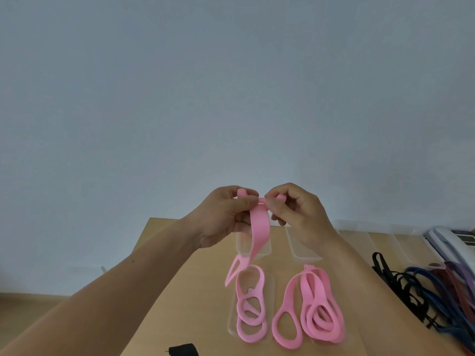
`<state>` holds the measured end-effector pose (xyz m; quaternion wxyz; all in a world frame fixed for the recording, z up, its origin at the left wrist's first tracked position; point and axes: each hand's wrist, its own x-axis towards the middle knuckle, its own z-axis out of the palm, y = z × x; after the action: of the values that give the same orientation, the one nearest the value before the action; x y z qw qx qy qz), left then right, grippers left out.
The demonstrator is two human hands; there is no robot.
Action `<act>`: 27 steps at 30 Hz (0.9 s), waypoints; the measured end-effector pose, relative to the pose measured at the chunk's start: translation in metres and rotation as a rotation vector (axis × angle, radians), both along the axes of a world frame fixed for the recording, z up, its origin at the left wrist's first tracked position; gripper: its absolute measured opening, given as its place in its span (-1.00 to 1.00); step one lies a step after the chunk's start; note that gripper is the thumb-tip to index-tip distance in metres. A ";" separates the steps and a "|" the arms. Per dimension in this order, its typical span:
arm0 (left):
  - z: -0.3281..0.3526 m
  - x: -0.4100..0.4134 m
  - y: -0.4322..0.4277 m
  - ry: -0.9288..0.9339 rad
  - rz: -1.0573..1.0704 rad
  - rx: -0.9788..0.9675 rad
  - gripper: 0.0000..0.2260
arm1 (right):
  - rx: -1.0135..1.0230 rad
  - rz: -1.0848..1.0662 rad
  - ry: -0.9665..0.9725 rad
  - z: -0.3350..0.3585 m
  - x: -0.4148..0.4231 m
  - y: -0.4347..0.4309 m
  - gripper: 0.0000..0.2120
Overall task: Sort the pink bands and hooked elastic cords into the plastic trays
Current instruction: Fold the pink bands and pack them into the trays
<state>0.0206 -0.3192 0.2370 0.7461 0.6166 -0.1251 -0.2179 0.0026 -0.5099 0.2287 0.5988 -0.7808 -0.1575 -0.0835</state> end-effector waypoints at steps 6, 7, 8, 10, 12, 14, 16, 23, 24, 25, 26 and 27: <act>-0.003 0.002 -0.002 -0.172 0.064 0.179 -0.86 | 0.061 -0.044 0.119 -0.005 0.009 -0.004 -0.93; -0.004 0.003 -0.003 -0.193 0.085 0.187 -0.88 | 0.051 -0.041 0.136 -0.005 0.010 -0.005 -0.93; -0.004 0.003 -0.003 -0.215 0.097 0.195 -0.90 | 0.029 -0.033 0.152 -0.006 0.011 -0.006 -0.92; -0.006 0.004 -0.004 -0.254 0.104 0.213 -0.91 | -0.027 -0.011 0.167 -0.006 0.012 -0.006 -0.89; -0.006 0.004 -0.006 -0.265 0.114 0.222 -0.91 | -0.077 -0.027 0.141 -0.005 0.014 -0.005 -0.91; -0.006 0.004 -0.007 -0.223 0.125 0.199 -0.88 | -0.137 -0.079 0.082 -0.002 0.015 -0.004 -0.93; -0.006 0.004 -0.008 -0.150 0.122 0.151 -0.82 | -0.249 -0.146 -0.013 0.000 0.016 -0.001 -0.93; 0.000 0.007 -0.003 0.034 0.021 0.035 -0.83 | -0.351 -0.181 -0.175 0.003 0.015 0.005 -0.98; 0.002 0.007 -0.002 0.053 -0.014 0.024 -0.85 | -0.337 -0.177 -0.191 0.003 0.015 0.006 -0.97; 0.004 0.008 -0.002 0.070 -0.033 0.020 -0.85 | -0.317 -0.167 -0.190 0.004 0.015 0.007 -0.94; 0.004 0.009 -0.001 0.087 -0.033 0.019 -0.82 | -0.294 -0.156 -0.177 0.005 0.015 0.008 -0.93; 0.004 0.009 -0.001 0.097 -0.024 0.022 -0.81 | -0.274 -0.146 -0.162 0.006 0.014 0.008 -0.93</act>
<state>0.0300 -0.3199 0.2413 0.7418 0.6119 -0.0937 -0.2581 0.0170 -0.5019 0.2343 0.4644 -0.8552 -0.1580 -0.1673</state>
